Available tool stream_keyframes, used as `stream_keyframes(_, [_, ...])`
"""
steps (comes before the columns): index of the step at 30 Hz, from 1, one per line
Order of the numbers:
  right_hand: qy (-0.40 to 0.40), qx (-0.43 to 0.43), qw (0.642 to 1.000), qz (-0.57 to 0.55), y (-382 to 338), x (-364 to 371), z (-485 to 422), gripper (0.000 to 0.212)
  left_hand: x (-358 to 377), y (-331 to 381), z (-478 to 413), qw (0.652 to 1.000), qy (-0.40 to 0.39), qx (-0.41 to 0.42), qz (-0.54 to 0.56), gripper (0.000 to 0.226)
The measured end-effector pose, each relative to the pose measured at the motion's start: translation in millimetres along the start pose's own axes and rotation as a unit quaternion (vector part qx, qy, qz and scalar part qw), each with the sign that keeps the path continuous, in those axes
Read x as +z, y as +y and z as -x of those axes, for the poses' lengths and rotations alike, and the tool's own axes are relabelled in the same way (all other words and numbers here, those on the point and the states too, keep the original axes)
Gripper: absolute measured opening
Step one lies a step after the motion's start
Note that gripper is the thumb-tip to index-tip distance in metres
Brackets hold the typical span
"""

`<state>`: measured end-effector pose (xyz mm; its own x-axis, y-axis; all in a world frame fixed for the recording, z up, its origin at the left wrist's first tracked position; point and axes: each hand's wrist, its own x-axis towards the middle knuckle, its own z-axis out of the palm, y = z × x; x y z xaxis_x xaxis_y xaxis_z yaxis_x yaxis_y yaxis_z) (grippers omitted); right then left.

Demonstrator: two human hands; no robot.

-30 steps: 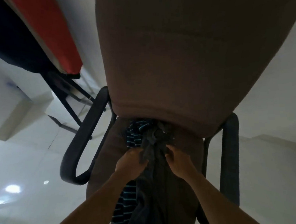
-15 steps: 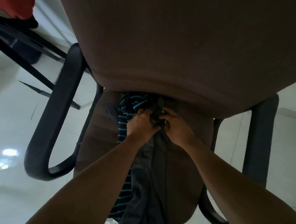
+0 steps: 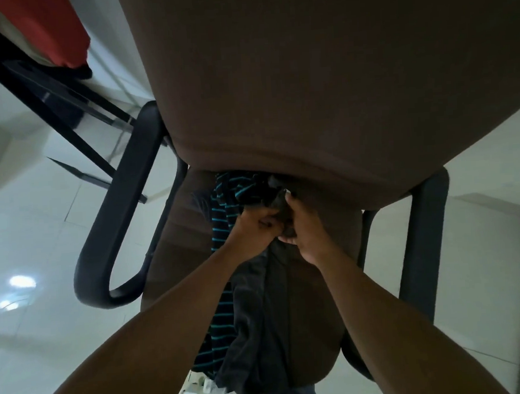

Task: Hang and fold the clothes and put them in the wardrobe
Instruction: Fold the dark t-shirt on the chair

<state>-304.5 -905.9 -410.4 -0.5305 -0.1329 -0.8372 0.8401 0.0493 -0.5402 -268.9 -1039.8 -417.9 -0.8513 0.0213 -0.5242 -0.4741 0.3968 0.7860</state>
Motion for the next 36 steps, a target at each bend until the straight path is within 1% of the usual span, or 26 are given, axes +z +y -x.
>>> stream_keyframes(2, [0.0,-0.008,1.0,0.0,2.4,1.3,10.2,0.022,-2.1,4.2,6.1,0.998,-0.041,-0.01,0.044,0.026])
stream_keyframes(3, [0.012,-0.016,1.0,0.005,3.0,2.4,15.6,0.023,-4.2,8.4,10.3,0.996,-0.043,-0.03,0.067,0.025])
stream_keyframes(4, [0.025,-0.023,0.999,0.012,4.4,2.2,20.8,0.027,-6.0,11.6,15.0,0.995,-0.028,-0.055,0.08,0.025])
stream_keyframes(5, [0.03,-0.032,0.999,0.025,4.5,2.0,28.1,0.03,-8.1,13.5,20.2,0.995,0.005,-0.075,0.06,0.026])
stream_keyframes(6, [0.025,-0.043,0.998,0.041,4.2,0.9,36.4,0.033,-10.8,13.8,24.4,0.996,0.043,-0.076,0.029,0.025])
stream_keyframes(8, [-0.005,-0.074,0.994,0.081,2.4,-3.3,55.0,0.041,-18.4,17.1,35.4,0.995,0.086,-0.046,-0.011,0.024])
stream_keyframes(9, [-0.02,-0.091,0.99,0.107,0.6,-5.2,66.5,0.044,-22.2,18.8,42.5,0.996,0.086,-0.022,-0.015,0.028])
stream_keyframes(11, [-0.038,-0.122,0.979,0.159,-3.9,-8.9,92.4,0.045,-30.9,25.9,57.0,0.996,0.049,0.047,-0.057,0.048])
stream_keyframes(12, [-0.042,-0.135,0.974,0.177,-6.7,-10.4,106.1,0.043,-33.7,24.3,59.8,0.991,0.022,0.082,-0.105,0.059])
stream_keyframes(13, [-0.045,-0.147,0.969,0.193,-10.3,-11.8,121.1,0.041,-38.1,29.8,69.0,0.982,-0.011,0.106,-0.158,0.065])
stream_keyframes(14, [-0.05,-0.157,0.964,0.207,-13.7,-12.5,137.1,0.039,-42.5,33.7,77.5,0.971,-0.034,0.12,-0.202,0.064])
stream_keyframes(16, [-0.064,-0.184,0.95,0.246,-21.7,-12.5,171.3,0.037,-49.9,43.6,96.2,0.954,-0.04,0.153,-0.254,0.047])
stream_keyframes(17, [-0.065,-0.199,0.94,0.268,-24.9,-12.0,188.4,0.037,-54.2,51.6,109.6,0.946,-0.026,0.165,-0.278,0.042])
stream_keyframes(19, [-0.055,-0.228,0.924,0.302,-32.4,-10.9,224.8,0.039,-63.3,68.6,135.3,0.939,0.006,0.181,-0.291,0.042])
stream_keyframes(21, [-0.037,-0.263,0.915,0.302,-40.6,-9.0,262.6,0.039,-70.5,92.0,174.7,0.93,0.039,0.164,-0.326,0.038])
stream_keyframes(24, [-0.017,-0.326,0.901,0.286,-53.5,-7.9,320.6,0.034,-79.4,105.2,218.6,0.895,0.095,0.14,-0.413,0.022])
stream_keyframes(26, [-0.012,-0.363,0.885,0.291,-60.4,-11.3,354.7,0.03,-88.9,111.0,243.3,0.885,0.128,0.136,-0.426,0.014])
stream_keyframes(28, [0.001,-0.393,0.869,0.3,-66.0,-15.1,385.4,0.027,-100.1,119.7,265.3,0.875,0.157,0.14,-0.437,0.023])
stream_keyframes(30, [0.018,-0.421,0.857,0.297,-69.9,-20.1,411.4,0.023,-111.9,127.8,282.5,0.875,0.184,0.15,-0.423,0.026])
stream_keyframes(31, [0.034,-0.436,0.85,0.295,-72.1,-23.0,423.0,0.022,-118.3,133.9,290.0,0.885,0.197,0.166,-0.389,0.022])
stream_keyframes(33, [0.072,-0.478,0.829,0.28,-77.6,-31.1,444.5,0.021,-127.4,152.2,306.1,0.917,0.205,0.21,-0.272,0.008])
stream_keyframes(36, [0.145,-0.537,0.784,0.275,-88.7,-42.9,478.5,0.017,-134.8,192.0,328.3,0.939,0.209,0.243,-0.124,0.002])
